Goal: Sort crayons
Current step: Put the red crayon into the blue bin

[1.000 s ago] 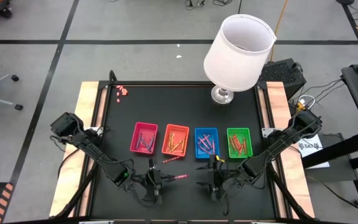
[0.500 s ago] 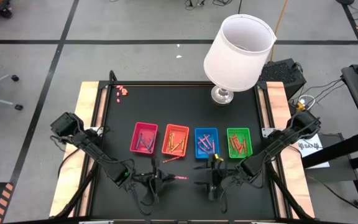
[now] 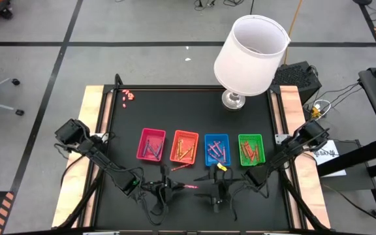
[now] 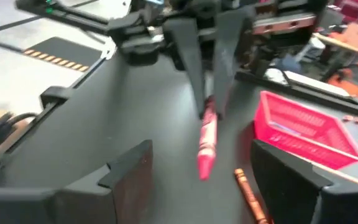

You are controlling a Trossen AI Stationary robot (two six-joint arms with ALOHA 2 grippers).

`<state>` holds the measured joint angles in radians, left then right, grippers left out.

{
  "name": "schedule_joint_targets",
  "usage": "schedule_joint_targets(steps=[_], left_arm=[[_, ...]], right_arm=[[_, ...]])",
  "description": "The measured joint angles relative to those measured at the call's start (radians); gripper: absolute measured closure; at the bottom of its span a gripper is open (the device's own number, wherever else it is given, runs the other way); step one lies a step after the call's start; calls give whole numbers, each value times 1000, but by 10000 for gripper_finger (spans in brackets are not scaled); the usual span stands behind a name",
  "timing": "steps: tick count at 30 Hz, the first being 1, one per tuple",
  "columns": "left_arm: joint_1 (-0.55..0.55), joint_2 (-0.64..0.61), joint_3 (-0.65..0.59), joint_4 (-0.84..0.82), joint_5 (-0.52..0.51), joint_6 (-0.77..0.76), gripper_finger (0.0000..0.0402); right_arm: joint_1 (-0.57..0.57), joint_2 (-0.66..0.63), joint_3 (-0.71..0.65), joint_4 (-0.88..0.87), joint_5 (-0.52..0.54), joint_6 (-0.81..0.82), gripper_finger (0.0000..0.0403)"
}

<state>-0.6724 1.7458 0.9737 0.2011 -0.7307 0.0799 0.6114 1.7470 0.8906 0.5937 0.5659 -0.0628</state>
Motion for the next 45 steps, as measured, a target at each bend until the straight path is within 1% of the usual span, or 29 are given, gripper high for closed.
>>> schedule_joint_targets(steps=[1,6,12,14,17,24,31,35,41,43,45], left_arm=[[0,0,0,2,0,-13,386],[3,0,0,1,2,-76,386],[5,0,0,1,2,-100,386],[6,0,0,1,2,-101,386],[6,0,0,1,2,-101,386],[5,0,0,1,2,-105,386],[11,0,0,-1,2,-252,386],[12,1,0,0,4,-282,386],[11,1,0,-1,5,-285,386],[11,1,0,0,5,-285,379],[12,1,0,4,14,-286,360]], right_arm=[[-4,5,0,1,-15,-2,151],[-23,36,0,30,-18,-8,166],[-33,47,0,59,-24,-12,193],[-37,47,0,61,-48,-13,204],[-41,47,0,63,-70,-11,224],[-54,47,0,61,-71,-10,280],[-54,47,0,61,-69,-10,336],[-54,47,0,62,-69,-10,361],[-54,47,0,61,-69,-10,391],[-54,47,0,60,-69,-10,395],[-54,47,0,61,-70,-10,395]])
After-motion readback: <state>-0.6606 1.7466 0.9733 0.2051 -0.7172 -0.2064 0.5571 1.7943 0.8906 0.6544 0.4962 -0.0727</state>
